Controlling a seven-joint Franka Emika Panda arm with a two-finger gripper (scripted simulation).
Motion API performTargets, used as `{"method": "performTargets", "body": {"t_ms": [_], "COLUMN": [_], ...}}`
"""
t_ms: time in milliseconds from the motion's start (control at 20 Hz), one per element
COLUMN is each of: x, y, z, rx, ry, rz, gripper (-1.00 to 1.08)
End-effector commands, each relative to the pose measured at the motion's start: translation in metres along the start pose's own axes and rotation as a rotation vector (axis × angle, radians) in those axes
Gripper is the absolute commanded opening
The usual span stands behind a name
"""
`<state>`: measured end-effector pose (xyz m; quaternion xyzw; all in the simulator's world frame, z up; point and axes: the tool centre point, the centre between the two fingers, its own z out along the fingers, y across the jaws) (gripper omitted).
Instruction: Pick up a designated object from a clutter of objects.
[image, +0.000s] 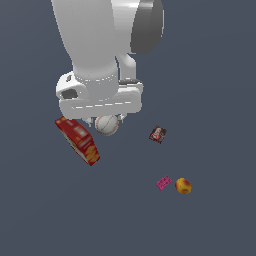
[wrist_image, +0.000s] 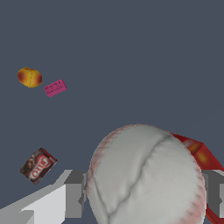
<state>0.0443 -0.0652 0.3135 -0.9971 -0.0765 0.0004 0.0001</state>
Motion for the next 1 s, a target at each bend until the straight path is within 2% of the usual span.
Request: {"method": "performTargets", "body": {"t_ms": [0, 450, 950], "x": [-0.005, -0.015, -0.015], "y": [0.000, 0.002, 0.003], "z": [-0.026, -0.084, -0.095], "rx": [0.000, 0.000, 0.000], "ry": [0.001, 0.001, 0.001], "rz": [0.000, 0.000, 0.000], "gripper": [-1.00, -1.00, -1.00]}}
